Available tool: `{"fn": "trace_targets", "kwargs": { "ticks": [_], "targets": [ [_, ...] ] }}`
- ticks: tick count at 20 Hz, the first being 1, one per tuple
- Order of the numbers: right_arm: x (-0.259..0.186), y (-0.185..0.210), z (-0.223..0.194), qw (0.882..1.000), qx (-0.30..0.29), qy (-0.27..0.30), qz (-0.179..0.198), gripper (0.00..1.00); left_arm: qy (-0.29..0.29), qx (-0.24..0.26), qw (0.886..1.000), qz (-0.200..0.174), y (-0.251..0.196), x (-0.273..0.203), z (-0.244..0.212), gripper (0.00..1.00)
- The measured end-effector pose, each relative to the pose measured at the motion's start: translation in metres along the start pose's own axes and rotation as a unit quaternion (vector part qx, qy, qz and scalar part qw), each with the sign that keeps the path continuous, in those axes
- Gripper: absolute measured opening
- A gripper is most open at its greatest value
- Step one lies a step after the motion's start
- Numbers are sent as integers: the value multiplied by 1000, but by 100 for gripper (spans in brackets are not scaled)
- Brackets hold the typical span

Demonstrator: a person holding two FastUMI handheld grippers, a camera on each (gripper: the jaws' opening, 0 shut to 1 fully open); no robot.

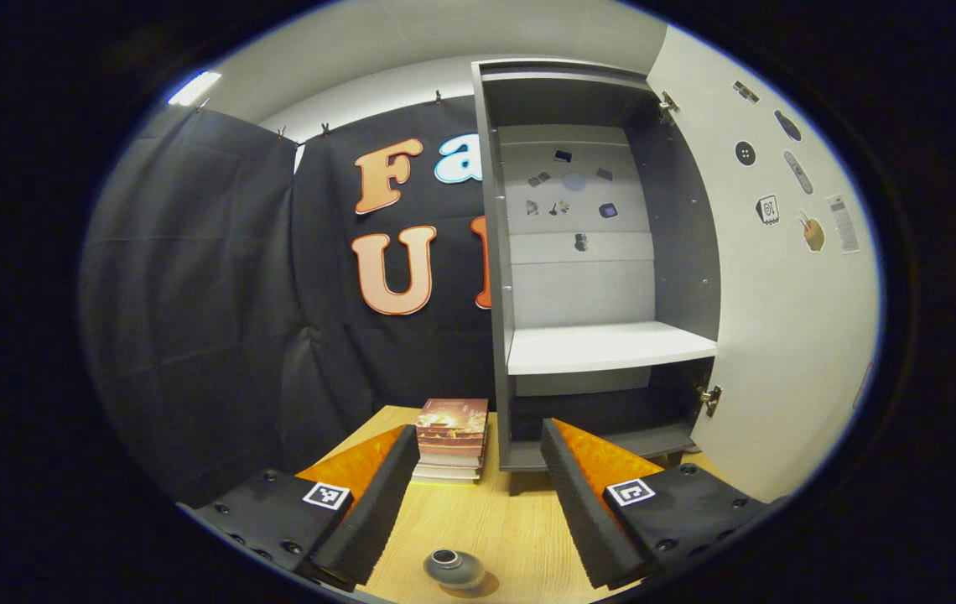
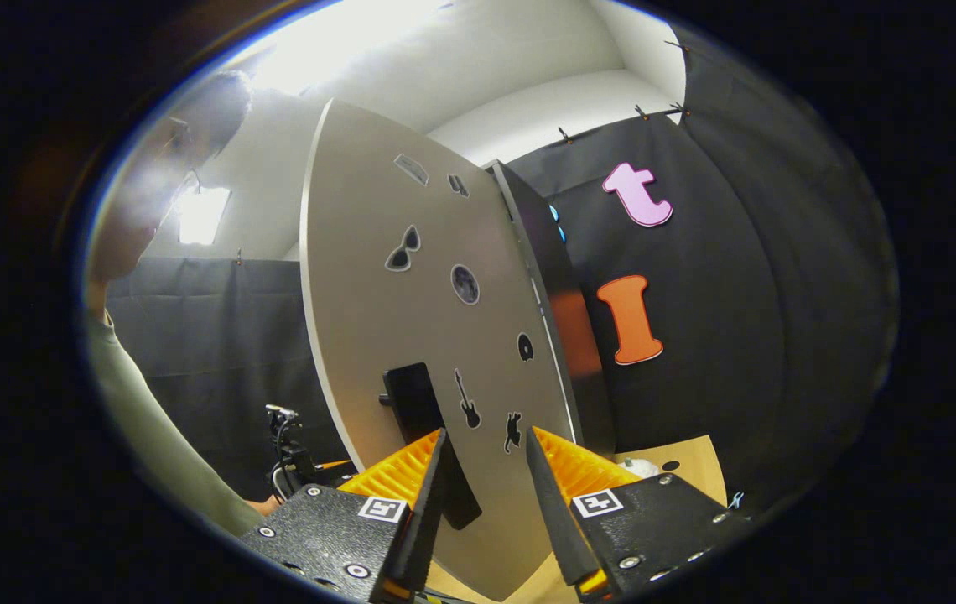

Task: Open the cabinet door with the right hand, grasp the bottle in the cabinet with the left hand and place it on the coaster, then close the cabinet door with the right hand.

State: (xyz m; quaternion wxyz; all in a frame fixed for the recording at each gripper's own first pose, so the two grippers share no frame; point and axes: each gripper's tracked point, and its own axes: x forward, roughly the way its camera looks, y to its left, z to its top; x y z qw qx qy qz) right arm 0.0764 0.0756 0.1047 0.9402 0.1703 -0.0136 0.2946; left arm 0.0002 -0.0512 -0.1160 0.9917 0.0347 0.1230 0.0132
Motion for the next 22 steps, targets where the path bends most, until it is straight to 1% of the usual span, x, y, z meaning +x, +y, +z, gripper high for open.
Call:
{"fn": "trace_targets", "kwargs": {
  "ticks": [2, 5, 7, 10, 13, 14, 15, 16, 17, 19, 20, 21, 22],
  "targets": [
    [6, 7, -4, 1000, 6, 3, 11, 58, -2, -2, 1000, -6, -4, 3, 4, 95],
    [18, 17, -13, 999, 14, 4, 34, 58, -21, 4, 1000, -12, -8, 8, 16, 95],
    [22, 30, -16, 999, 20, 5, 43, 58, -15, 3, 1000, -18, -9, 12, 12, 95],
    [32, 54, -21, 998, -2, 8, 57, 58, -2, -8, 1000, -11, 2, 16, 5, 96],
    [48, 66, -30, 997, 1, 16, 77, 58, -7, -6, 1000, -2, 17, 19, 9, 96],
    [53, 68, -32, 997, 6, 18, 81, 49, -9, -6, 1000, 2, 23, 19, 10, 96],
    [58, 70, -35, 996, 8, 21, 85, 59, -8, -8, 1000, 6, 28, 20, 10, 96],
    [63, 73, -37, 996, 8, 21, 89, 51, -6, -11, 1000, 10, 34, 19, 7, 95],
    [67, 75, -39, 995, 7, 24, 93, 61, -5, -15, 1000, 14, 40, 19, 6, 95],
    [78, 73, -43, 995, 7, 29, 97, 63, -5, -18, 1000, 20, 51, 18, 8, 96],
    [82, 71, -44, 995, 9, 32, 97, 66, -7, -16, 1000, 24, 58, 18, 8, 96],
    [87, 69, -45, 995, 13, 34, 98, 62, -9, -13, 999, 28, 66, 19, 8, 96],
    [91, 68, -46, 994, 18, 36, 99, 80, -8, -11, 999, 31, 71, 20, 8, 96]
  ]
}}
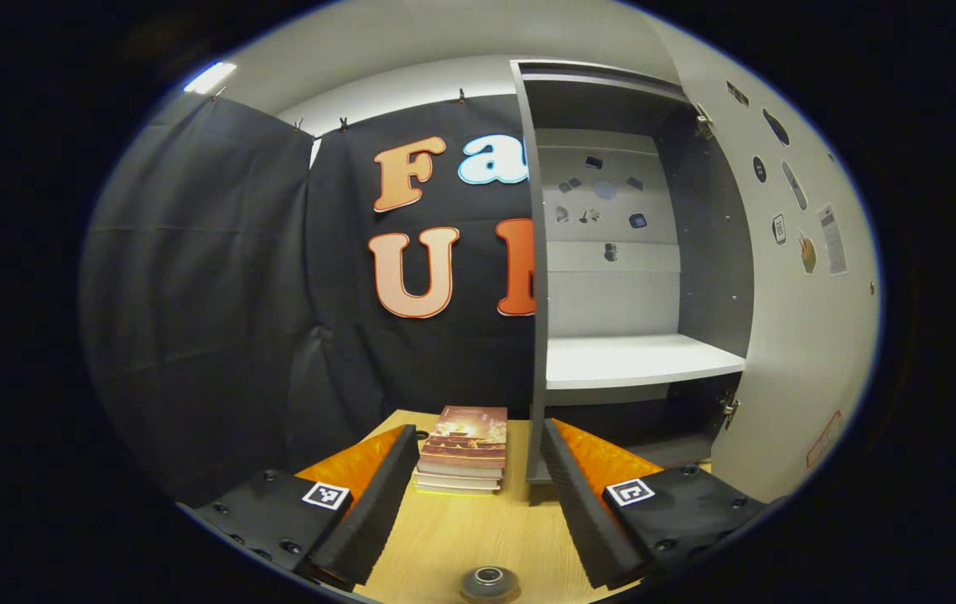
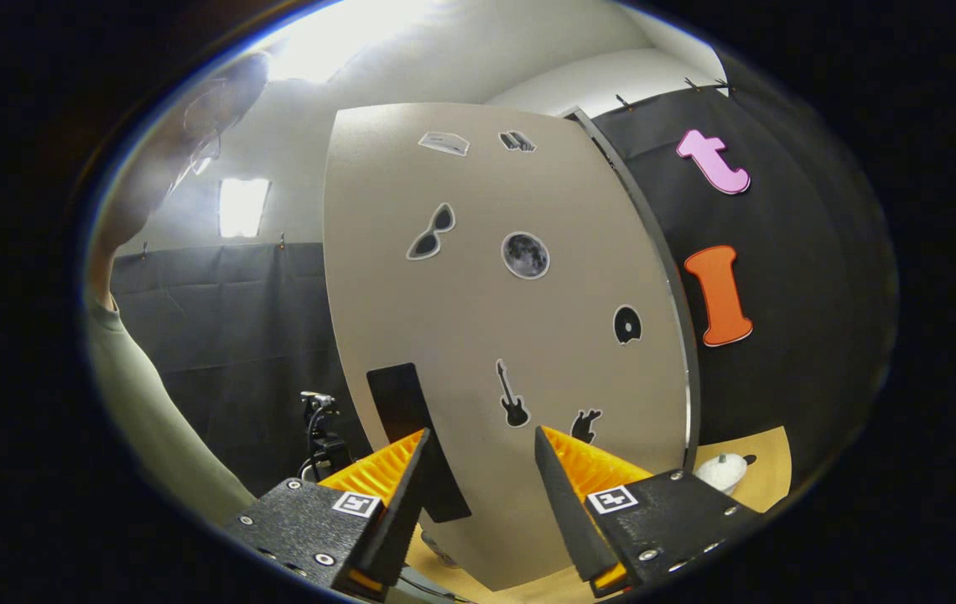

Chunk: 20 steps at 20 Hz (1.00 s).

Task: Open the cabinet door with the right hand, grasp the bottle in the cabinet with the left hand and place it on the coaster, then close the cabinet door with the right hand.

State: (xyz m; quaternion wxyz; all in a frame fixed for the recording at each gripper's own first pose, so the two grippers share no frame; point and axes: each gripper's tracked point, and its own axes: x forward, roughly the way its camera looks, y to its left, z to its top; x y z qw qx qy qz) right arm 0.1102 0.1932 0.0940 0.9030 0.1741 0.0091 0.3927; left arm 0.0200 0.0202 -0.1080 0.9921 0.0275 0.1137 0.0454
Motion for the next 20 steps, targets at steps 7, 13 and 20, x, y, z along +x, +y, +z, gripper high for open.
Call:
{"fn": "trace_targets", "kwargs": {
  "ticks": [7, 13, 20],
  "targets": [
    [50, -9, -20, 1000, -12, 24, -2, 96, -6, -12, 999, 32, 50, 6, 1, 96],
    [94, 8, -25, 999, -25, 30, -4, 90, 1, -23, 998, 65, 93, 7, -13, 95],
    [102, 17, -25, 999, -30, 25, -23, 90, -1, -29, 995, 91, 129, 6, -17, 96]
  ]
}}
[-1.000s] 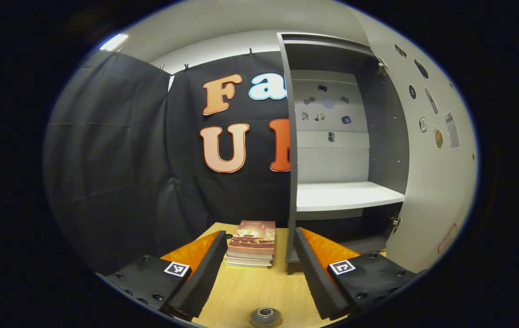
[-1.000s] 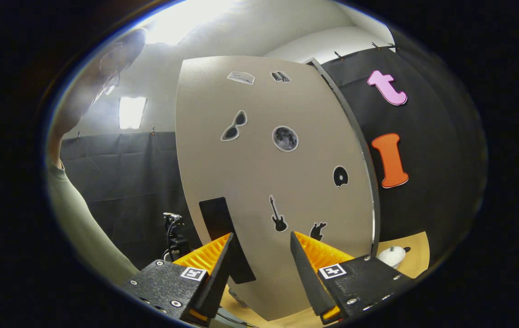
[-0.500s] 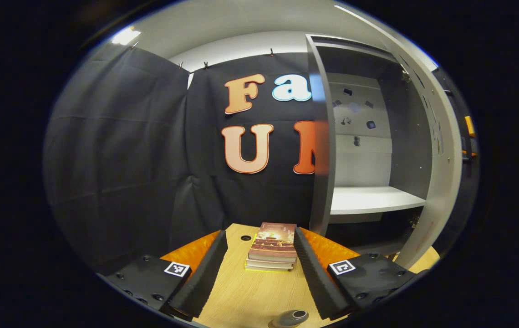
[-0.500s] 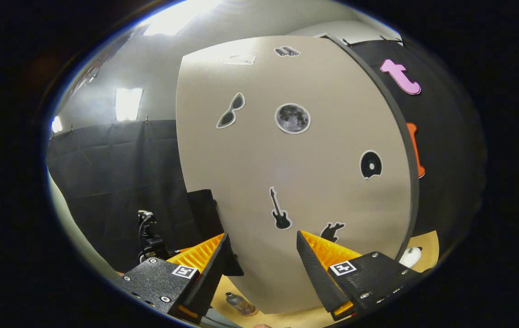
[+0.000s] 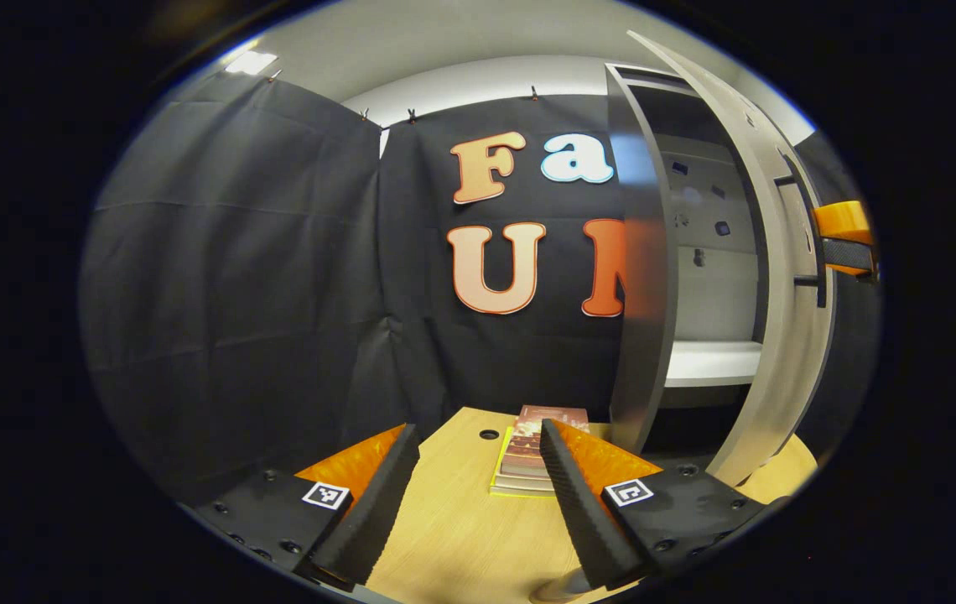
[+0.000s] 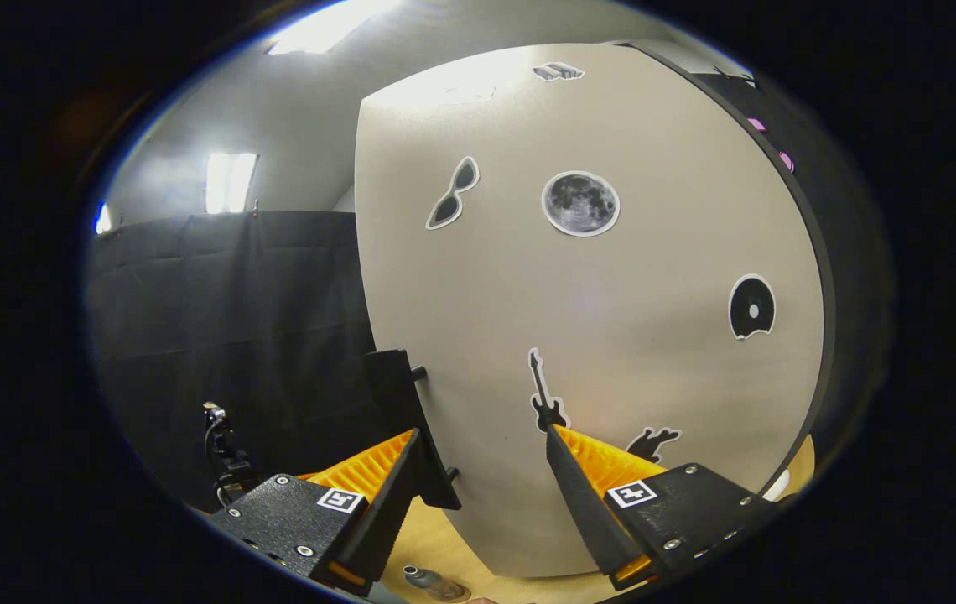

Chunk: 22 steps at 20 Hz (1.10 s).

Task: Open the cabinet door with the right hand, grasp the bottle in the cabinet with the left hand and place it on the coaster, then close the cabinet door with the right hand.

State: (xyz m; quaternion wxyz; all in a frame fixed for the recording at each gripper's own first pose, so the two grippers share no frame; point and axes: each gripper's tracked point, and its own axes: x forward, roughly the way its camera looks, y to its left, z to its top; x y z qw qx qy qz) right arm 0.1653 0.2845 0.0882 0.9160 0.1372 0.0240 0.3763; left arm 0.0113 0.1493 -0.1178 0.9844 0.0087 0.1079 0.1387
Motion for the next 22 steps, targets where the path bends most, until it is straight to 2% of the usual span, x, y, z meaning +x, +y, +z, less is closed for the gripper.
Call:
{"fn": "trace_targets", "kwargs": {
  "ticks": [7, 15, 22],
  "targets": [
    [5, 0, 0, 998, -19, -5, -60, 91, -17, 2, 1000, -5, 9, 6, 19, 96],
    [9, 0, -1, 991, -30, -20, -129, 93, -32, 5, 999, -25, -6, 1, 27, 94],
    [16, -3, 1, 985, -39, -24, -164, 92, -46, -5, 998, -46, -23, -4, 46, 96]
  ]
}}
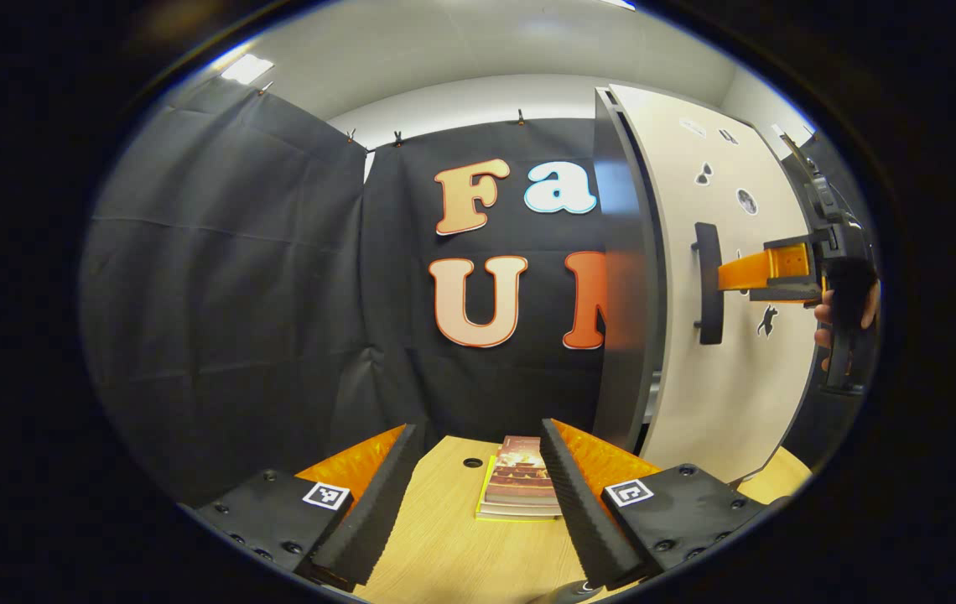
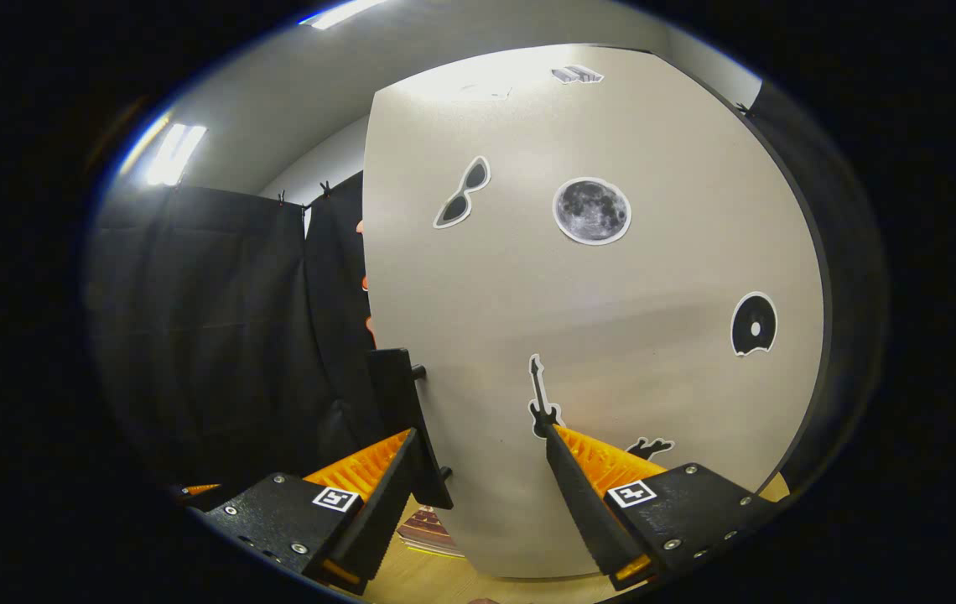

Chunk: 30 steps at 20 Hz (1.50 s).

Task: Open the cabinet door with the right hand, grasp the bottle in the cabinet with the left hand and place it on the coaster, then close the cabinet door with the right hand.

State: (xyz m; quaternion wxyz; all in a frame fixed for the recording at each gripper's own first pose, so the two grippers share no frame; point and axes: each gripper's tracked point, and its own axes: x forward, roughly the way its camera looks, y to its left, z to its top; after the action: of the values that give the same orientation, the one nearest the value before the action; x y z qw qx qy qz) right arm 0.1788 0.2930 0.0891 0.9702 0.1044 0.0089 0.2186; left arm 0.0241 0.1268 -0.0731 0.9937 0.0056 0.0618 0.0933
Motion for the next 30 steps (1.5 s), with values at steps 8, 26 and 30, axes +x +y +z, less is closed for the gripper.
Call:
{"fn": "trace_targets", "kwargs": {
  "ticks": [8, 26, 30],
  "targets": [
    [-3, -13, 4, 1000, 2, -5, -23, 93, -7, -4, 1000, -17, -22, 6, 24, 94],
    [-161, -154, -9, 988, -49, -57, -134, 92, -68, -9, 994, -86, -112, -18, 69, 94],
    [-186, -152, -35, 988, -70, -39, -131, 92, -82, -3, 993, -86, -122, -24, 78, 95]
  ]
}}
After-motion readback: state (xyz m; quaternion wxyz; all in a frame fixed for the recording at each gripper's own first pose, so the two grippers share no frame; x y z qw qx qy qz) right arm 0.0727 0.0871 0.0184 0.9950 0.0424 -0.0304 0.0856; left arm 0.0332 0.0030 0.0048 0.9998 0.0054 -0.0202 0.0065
